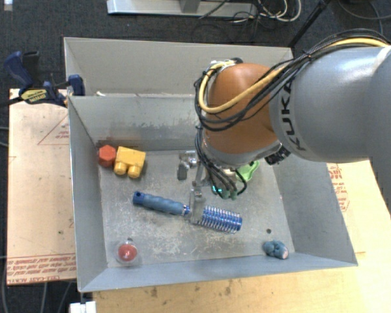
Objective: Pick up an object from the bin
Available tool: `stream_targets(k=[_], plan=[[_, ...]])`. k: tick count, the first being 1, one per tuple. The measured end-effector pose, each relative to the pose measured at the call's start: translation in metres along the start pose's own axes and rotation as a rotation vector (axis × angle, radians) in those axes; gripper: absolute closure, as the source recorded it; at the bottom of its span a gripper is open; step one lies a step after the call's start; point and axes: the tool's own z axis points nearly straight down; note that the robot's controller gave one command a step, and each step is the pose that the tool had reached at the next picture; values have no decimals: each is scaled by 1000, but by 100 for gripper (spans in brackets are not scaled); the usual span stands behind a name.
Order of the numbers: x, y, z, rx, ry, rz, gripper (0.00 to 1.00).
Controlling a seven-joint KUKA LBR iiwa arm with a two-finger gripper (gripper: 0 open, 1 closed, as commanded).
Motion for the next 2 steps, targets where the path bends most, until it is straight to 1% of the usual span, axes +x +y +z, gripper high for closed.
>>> stream_targets(k=[1,2], plan=[[47,-12,4,1,-1,29,0],[32,-31,99,1,0,201,0]])
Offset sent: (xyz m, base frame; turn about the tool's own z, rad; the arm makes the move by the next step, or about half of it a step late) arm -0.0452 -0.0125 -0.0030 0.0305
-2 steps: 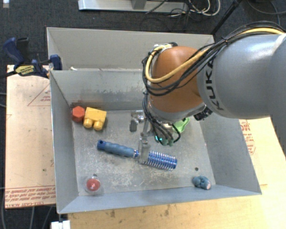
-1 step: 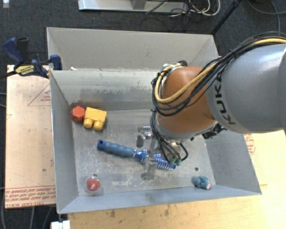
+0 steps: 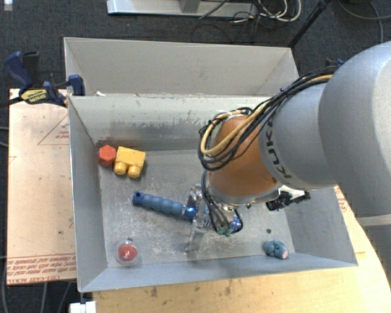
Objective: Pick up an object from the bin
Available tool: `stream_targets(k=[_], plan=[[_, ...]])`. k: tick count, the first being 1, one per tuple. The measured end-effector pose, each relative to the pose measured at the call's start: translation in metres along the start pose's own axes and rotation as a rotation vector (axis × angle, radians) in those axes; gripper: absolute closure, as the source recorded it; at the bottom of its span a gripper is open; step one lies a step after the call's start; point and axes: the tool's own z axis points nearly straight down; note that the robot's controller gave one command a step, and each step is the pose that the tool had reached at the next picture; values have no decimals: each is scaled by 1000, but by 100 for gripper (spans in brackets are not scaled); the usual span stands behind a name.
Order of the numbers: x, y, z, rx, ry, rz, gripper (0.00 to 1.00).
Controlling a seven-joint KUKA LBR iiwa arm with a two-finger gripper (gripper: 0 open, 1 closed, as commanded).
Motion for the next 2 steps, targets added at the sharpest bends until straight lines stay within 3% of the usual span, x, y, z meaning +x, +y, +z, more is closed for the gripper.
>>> stream_targets(k=[1,2], plan=[[-1,1,-3,-2,-4,1,100],[1,-10,-184,-5,-14,-53,100]])
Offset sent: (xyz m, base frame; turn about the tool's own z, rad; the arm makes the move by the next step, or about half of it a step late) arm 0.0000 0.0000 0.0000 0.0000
